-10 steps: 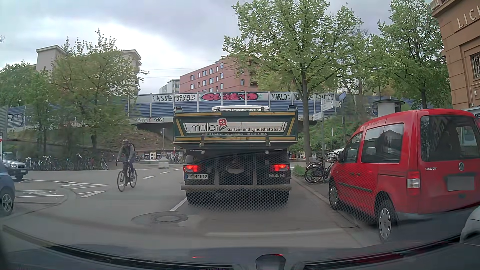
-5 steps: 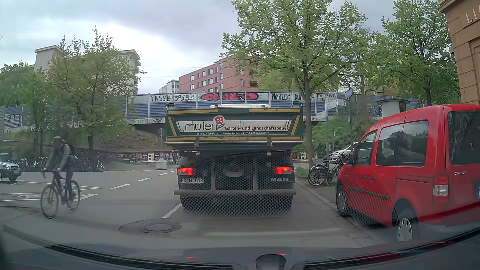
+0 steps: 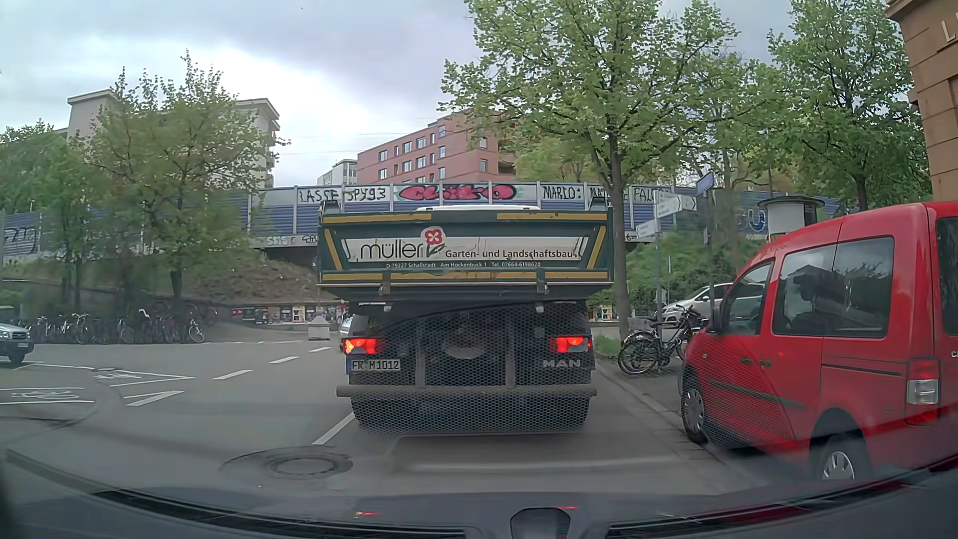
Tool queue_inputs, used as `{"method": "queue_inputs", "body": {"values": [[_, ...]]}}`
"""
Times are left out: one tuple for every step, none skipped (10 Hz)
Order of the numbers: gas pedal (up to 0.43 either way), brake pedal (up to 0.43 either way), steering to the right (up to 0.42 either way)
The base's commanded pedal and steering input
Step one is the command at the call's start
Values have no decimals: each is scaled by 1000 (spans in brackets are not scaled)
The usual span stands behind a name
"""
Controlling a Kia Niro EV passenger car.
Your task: Follow the waypoints while adhering to traffic rules and regulations
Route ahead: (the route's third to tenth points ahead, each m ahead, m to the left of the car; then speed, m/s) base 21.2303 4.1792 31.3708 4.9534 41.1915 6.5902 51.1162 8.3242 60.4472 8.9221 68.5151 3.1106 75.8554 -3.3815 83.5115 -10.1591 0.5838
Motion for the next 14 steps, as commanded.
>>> {"method": "queue_inputs", "body": {"values": [[0,122,1],[0,122,1],[0,128,1],[0,128,1],[0,128,2],[0,128,1],[0,128,1],[0,128,2],[0,128,2],[0,128,2],[0,128,2],[0,128,2],[0,152,3],[0,165,4]]}}
